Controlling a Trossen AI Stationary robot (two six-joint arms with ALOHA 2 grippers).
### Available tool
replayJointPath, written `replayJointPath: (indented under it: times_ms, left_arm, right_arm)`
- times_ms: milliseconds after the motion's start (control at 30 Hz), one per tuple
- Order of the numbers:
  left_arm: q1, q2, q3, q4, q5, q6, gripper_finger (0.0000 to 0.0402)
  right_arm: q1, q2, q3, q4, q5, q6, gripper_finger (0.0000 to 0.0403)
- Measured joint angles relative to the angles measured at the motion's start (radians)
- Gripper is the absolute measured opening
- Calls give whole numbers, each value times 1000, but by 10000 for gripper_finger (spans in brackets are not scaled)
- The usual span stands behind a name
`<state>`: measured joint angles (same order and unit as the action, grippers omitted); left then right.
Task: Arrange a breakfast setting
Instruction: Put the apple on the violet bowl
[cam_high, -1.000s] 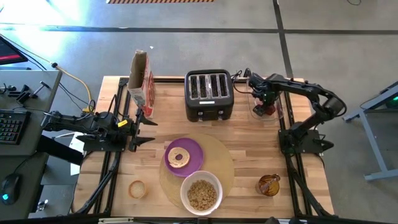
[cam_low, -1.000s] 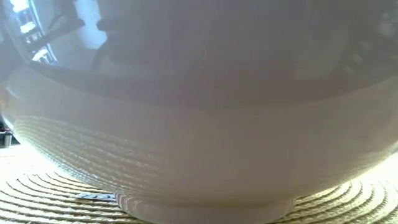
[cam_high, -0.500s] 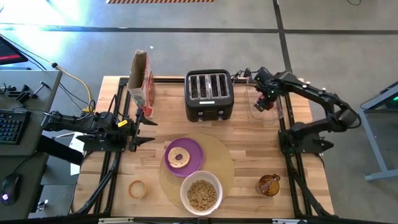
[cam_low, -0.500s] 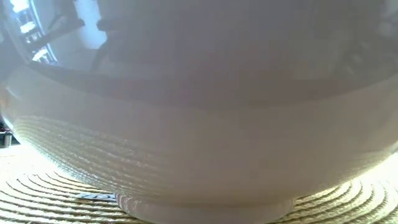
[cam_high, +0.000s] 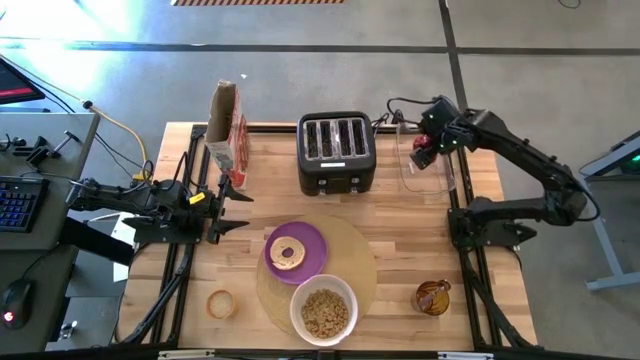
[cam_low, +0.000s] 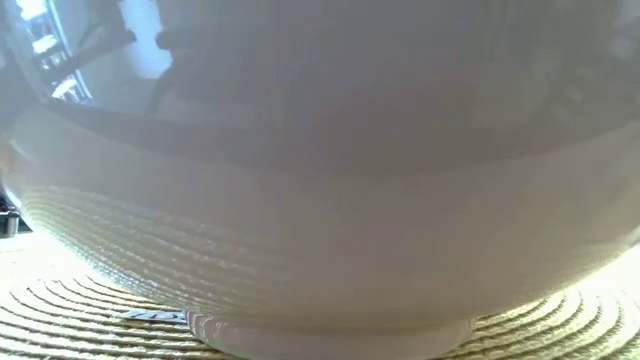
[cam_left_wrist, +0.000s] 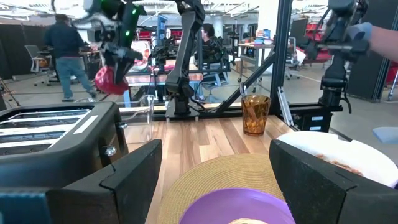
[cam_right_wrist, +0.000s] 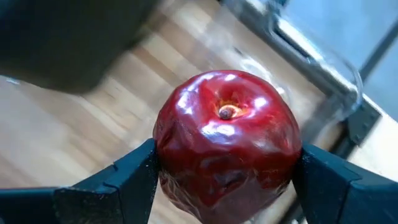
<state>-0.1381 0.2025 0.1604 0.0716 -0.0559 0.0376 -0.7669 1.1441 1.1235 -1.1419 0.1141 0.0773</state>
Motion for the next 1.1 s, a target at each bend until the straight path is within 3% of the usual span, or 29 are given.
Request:
replayJointPath:
  times_ms: [500, 1100]
  left_arm:
    - [0, 0, 0, 0, 0, 0, 287]
    - [0, 0, 0, 0, 0, 0, 287]
  right_arm:
    - [297, -14, 132, 136, -36, 192, 278]
    - [707, -2, 134, 550, 16, 283, 278]
